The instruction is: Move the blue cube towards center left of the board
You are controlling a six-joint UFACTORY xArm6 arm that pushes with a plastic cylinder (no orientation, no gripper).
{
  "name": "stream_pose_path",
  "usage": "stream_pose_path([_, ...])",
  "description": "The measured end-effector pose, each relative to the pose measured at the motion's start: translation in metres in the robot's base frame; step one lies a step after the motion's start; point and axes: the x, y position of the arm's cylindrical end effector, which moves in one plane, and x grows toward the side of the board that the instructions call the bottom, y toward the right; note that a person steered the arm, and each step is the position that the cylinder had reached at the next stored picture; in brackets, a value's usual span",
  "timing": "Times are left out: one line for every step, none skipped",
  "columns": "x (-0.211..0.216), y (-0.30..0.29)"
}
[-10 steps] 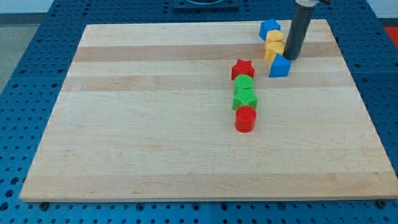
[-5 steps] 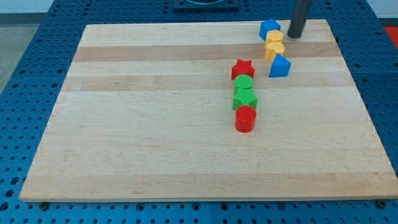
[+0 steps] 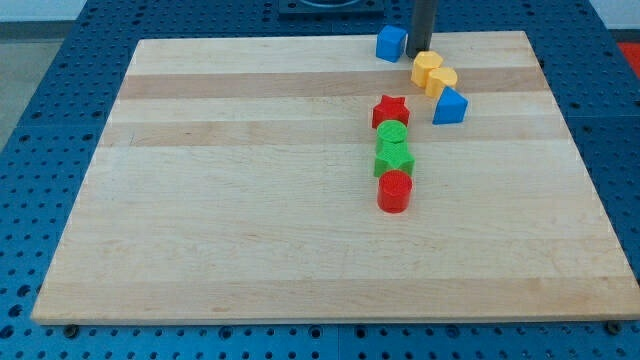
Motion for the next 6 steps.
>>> stream_pose_path([-0.010, 0.003])
stream_pose_path([-0.022, 0.003])
stream_pose_path([-0.027, -0.003])
stream_pose_path([-0.022, -0.046])
stream_pose_path([-0.006, -0.098])
stream_pose_path([0.008, -0.146])
